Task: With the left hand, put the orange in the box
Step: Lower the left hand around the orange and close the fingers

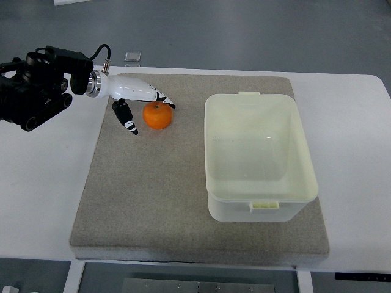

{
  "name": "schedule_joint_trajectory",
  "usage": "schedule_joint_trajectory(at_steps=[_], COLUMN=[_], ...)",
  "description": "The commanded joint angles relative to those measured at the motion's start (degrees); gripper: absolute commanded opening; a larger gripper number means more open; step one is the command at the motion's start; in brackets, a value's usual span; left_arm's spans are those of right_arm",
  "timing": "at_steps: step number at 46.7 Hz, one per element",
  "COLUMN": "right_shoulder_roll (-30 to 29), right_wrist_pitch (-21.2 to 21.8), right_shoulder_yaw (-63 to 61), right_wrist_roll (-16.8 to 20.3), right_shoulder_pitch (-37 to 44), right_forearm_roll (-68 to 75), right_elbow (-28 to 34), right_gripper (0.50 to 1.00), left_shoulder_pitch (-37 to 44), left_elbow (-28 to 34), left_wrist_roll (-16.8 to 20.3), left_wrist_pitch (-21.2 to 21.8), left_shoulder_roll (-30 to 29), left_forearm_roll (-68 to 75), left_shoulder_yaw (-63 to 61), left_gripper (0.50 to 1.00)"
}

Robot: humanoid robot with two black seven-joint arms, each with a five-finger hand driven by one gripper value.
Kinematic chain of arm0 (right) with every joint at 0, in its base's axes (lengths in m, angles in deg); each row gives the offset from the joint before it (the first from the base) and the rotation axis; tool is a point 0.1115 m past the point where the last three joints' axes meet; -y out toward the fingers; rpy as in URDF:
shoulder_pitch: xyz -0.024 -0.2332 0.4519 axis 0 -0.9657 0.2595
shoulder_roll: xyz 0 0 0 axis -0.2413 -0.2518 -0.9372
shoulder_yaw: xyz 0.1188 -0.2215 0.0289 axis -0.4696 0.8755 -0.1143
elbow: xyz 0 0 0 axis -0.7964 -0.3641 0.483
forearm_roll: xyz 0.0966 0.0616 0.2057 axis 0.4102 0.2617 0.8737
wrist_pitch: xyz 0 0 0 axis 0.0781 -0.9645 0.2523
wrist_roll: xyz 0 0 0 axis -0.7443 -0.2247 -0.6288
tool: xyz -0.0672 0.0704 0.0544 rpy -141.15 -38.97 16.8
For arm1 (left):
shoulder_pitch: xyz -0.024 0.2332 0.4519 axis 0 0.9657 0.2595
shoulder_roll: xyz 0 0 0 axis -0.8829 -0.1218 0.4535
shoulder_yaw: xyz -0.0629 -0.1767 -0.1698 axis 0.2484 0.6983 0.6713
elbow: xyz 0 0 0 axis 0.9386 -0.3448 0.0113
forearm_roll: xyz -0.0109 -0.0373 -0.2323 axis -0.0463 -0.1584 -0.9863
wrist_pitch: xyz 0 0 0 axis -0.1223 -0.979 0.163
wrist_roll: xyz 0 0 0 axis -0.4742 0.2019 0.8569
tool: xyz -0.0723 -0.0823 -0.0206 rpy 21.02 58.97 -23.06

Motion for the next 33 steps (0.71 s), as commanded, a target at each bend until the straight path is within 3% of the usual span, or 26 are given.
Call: schedule_joint_trajectory(at_steps=[1, 23, 29, 33], right_shoulder_roll=[0.00, 0.00, 0.00, 0.00], right_wrist_pitch=[0.00, 0.00, 0.00, 0.00], right_shoulder_yaw=[0.00, 0.00, 0.00, 0.00], right_wrist_roll=[0.00, 0.00, 0.00, 0.00], right_shoulder_pitch=[0.06, -0.03, 0.06, 0.06], right_forearm_roll=[0.00, 0.00, 0.00, 0.00], right_elbow=[0.00, 0.00, 0.00, 0.00], right_gripper=[0.932, 0.932, 0.932, 0.932], left_shoulder_pitch=[0.14, 1.10, 1.02, 1.02], left_elbow=[0.13, 2.24, 2.32, 2.68], left_wrist_roll=[0.00, 0.00, 0.00, 0.00], left_wrist_pitch=[0.01, 1.33, 3.08, 3.53], left_shoulder_roll=[0.09, 2.20, 2.55, 2.64], left_forearm_roll=[-0.08, -0.08, -0.17, -0.08], left_shoulder_yaw=[0.03, -0.49, -2.51, -3.13], left_gripper=[0.986, 0.969, 0.917, 0.840])
